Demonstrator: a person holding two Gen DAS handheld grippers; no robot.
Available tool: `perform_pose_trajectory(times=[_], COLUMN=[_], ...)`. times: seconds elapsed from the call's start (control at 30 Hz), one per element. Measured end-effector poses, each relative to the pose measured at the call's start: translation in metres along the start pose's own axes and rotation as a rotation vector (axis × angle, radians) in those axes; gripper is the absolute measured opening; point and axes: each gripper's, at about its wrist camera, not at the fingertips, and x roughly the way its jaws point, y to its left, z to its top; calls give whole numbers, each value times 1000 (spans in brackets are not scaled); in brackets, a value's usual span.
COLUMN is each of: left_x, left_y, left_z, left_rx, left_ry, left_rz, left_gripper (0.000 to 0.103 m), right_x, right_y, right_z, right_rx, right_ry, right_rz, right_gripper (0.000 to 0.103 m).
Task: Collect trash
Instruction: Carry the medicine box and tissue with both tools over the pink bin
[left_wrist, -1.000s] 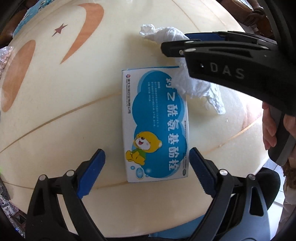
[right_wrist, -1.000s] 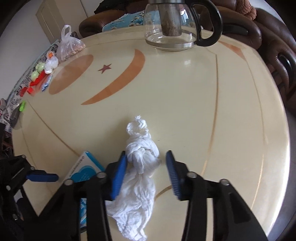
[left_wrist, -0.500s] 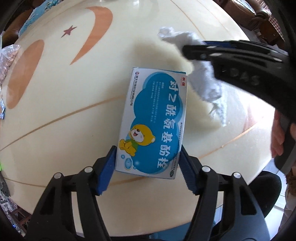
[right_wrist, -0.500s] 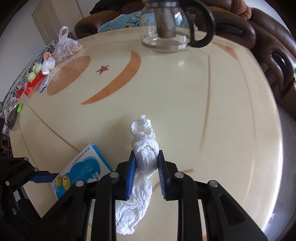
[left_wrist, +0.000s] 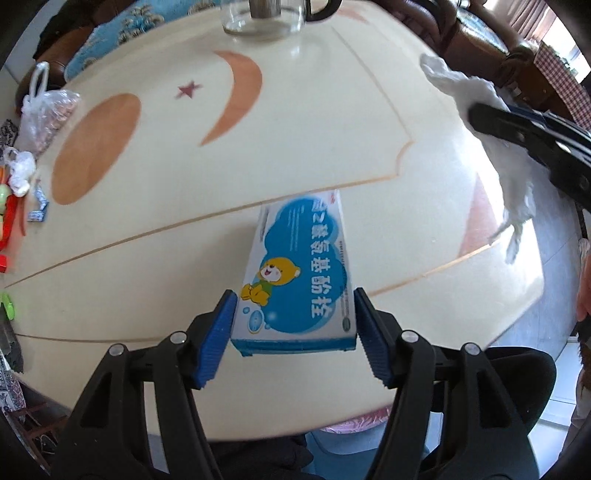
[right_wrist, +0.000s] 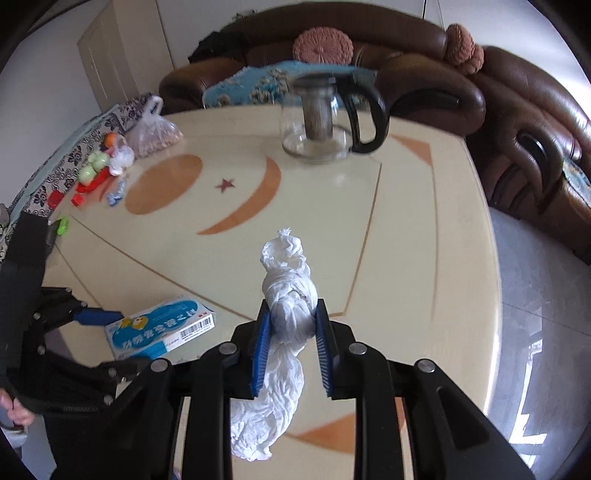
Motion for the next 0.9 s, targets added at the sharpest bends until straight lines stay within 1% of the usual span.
perform_pose_trajectory(times=[0.1,0.2,0.27,0.43,0.7,0.9], left_x=[-20,-28,-35,-51,-88,-104], left_y=[-2,-6,-2,-6,-10,-16], left_z=[-13,-23,-27,-39,-69,-95], left_rx=[7,10,2,10,22,33], left_ry=[-32,-45,-43,-55,-114,-143], left_rz=[-8,-26,-45,-46,-10,-2], left_gripper=[62,62,62,62,62,62], right_x=[-25,-42,-48,-66,-98,-115], right_y=[9,20,23,36,64,83], right_z=[-6,-14,-20,-35,-59,-86], right_rx=[-20,-45,-45,-49,-87,-108], right_ry=[-29,-42,-45,-45,-68,-69], right_rz=[-15,-33,-34,-22,-8,14], right_gripper=[23,23,23,23,23,23])
